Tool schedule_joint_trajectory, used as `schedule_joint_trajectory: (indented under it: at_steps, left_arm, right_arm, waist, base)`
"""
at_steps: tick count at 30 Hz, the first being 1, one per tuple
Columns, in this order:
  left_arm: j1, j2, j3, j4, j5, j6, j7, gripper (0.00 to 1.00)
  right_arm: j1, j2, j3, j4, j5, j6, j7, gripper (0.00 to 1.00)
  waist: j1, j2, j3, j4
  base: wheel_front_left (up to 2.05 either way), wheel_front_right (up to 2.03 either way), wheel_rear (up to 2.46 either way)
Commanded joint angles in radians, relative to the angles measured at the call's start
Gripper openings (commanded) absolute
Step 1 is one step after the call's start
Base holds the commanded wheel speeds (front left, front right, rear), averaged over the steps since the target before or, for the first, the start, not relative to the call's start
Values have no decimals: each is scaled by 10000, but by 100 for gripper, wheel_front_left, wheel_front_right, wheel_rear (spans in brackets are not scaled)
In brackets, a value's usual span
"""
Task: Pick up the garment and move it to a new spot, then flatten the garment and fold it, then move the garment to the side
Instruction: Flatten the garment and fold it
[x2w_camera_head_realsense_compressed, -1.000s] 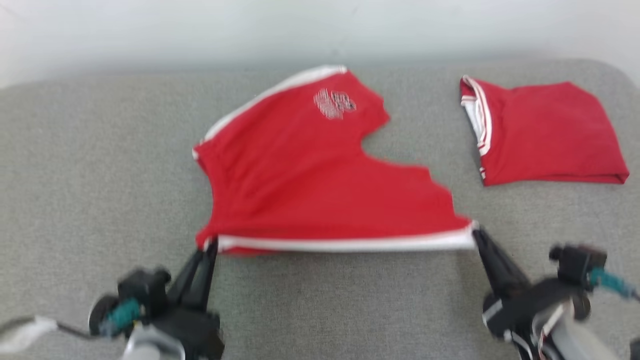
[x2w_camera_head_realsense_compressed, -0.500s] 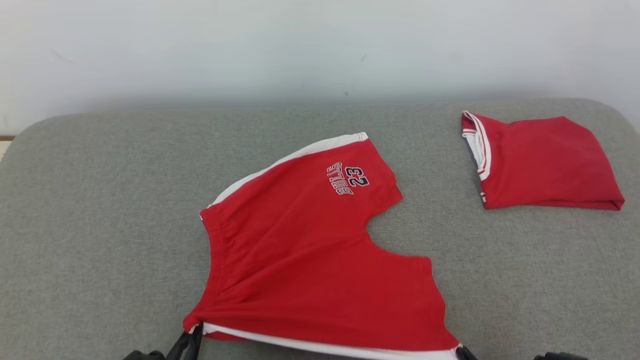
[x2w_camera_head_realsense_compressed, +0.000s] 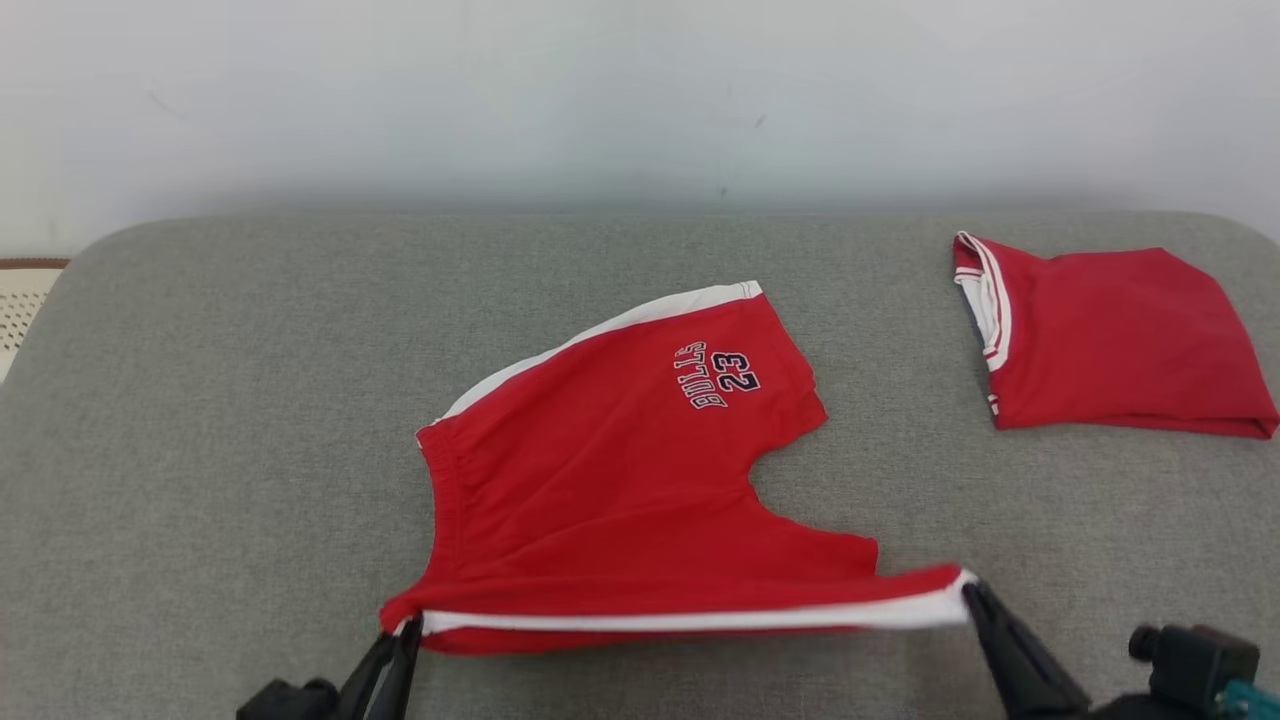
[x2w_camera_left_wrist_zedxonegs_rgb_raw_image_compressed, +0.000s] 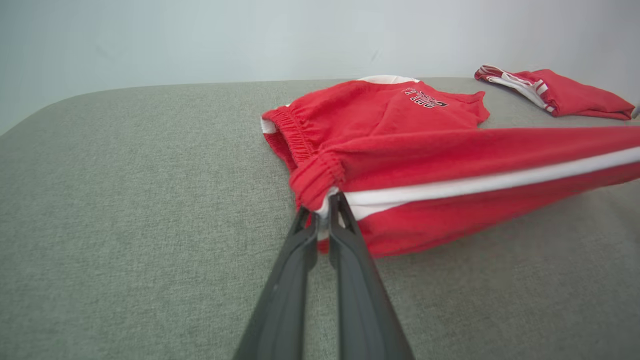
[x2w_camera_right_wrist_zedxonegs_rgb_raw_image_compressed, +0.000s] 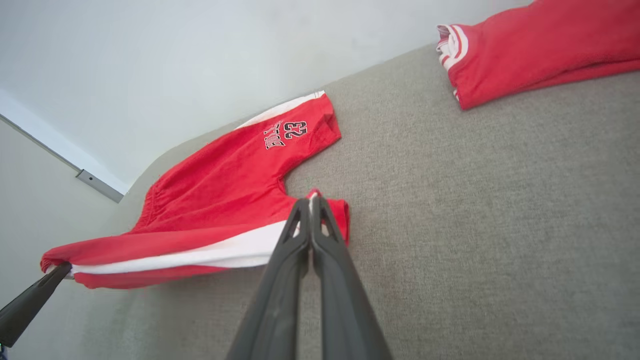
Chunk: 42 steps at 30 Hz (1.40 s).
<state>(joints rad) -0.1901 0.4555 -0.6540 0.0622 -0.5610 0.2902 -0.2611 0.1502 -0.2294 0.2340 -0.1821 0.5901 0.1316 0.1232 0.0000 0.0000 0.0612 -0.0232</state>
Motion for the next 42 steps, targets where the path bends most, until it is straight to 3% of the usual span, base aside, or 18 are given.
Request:
schedule_joint_trajectory:
  at_steps: [1, 13, 22, 42]
  left_arm:
    - [-191, 82, 122, 62, 93, -22, -55, 0]
    - [-3150, -237, 213, 1048, 65, -1201, 604, 0]
    - [-5645, -708, 370, 2820, -391, -2158, 1347, 0]
    - [-8219, -1753, 122, 5871, -239, -3023, 804, 0]
  right_arm:
    - [-258, -105, -139, 15, -30, -16, -105, 0]
    - [-4262, -632, 483, 1759, -248, -14, -256, 0]
    - [-8108, -753, 1225, 4707, 31, -14, -270, 0]
    - [-13071, -43, 3301, 10422, 950, -13, -1071, 0]
  waist:
    - [0, 0, 44, 44]
    - [0, 0, 1271, 359]
    - [0, 0, 2518, 340]
    - [0, 0, 3912, 525]
  base:
    - [0, 0, 0]
    - [0, 0, 0]
    - [0, 0, 0]
    - [0, 0, 0]
